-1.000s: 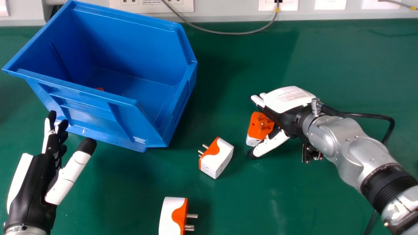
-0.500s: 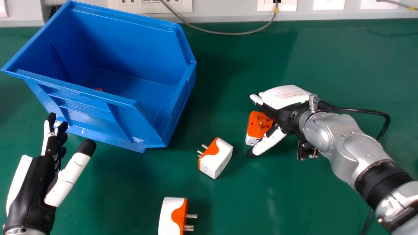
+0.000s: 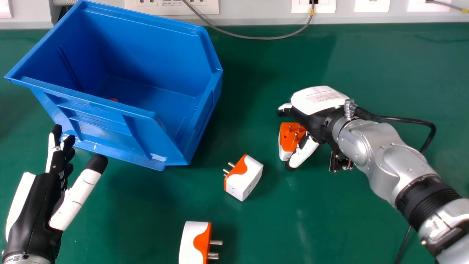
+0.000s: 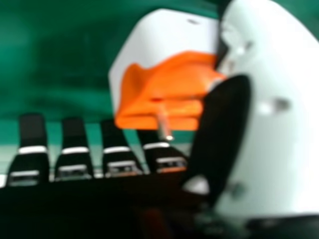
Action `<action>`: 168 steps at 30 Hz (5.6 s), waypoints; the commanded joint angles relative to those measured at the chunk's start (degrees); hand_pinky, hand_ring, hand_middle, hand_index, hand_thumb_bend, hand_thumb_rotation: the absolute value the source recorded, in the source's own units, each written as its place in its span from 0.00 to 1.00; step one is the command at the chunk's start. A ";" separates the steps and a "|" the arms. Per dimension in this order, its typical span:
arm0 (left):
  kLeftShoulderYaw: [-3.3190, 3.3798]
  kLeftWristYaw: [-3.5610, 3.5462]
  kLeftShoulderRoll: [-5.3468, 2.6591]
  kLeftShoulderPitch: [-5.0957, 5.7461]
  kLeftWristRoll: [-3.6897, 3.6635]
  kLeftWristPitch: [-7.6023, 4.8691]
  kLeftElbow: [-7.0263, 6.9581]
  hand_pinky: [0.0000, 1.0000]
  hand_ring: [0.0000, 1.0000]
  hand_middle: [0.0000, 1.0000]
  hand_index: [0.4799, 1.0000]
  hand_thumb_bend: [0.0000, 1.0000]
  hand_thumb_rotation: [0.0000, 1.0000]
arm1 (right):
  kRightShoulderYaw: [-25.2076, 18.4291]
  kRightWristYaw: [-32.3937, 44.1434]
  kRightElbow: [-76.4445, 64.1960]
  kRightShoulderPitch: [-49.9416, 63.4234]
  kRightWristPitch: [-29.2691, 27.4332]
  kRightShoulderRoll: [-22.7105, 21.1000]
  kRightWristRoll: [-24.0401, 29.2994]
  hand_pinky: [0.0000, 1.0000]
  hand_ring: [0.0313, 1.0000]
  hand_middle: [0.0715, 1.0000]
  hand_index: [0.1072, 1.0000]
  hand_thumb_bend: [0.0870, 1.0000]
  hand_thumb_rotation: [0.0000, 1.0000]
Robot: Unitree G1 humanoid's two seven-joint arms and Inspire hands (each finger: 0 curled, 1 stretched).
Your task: Pick all objects and put in blue box
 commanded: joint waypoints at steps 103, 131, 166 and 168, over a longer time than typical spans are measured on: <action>1.24 2.40 -3.66 5.77 -0.20 0.41 -7.54 1.00 1.00 1.00 1.00 0.86 0.83 | -2.86 -14.58 -8.37 -14.50 -12.63 19.96 4.17 0.32 0.42 0.48 0.48 0.44 0.00; 1.38 0.34 -4.17 9.28 -2.41 -2.05 -8.20 0.99 1.00 1.00 1.00 0.82 0.82 | -0.02 -26.59 13.30 -25.59 -11.41 24.40 3.55 0.34 0.44 0.45 0.38 0.45 0.00; 1.26 0.68 -4.65 9.06 -1.37 -2.61 -8.15 0.99 1.00 1.00 1.00 0.82 0.82 | 3.18 -29.56 19.34 -29.28 -11.00 25.51 0.71 0.35 0.43 0.46 0.41 0.45 0.00; 1.18 0.71 -4.78 9.12 -1.29 -2.49 -8.50 0.99 1.00 1.00 1.00 0.82 0.82 | 3.62 -30.20 19.93 -29.44 -10.99 25.82 0.54 0.35 0.43 0.45 0.40 0.45 0.00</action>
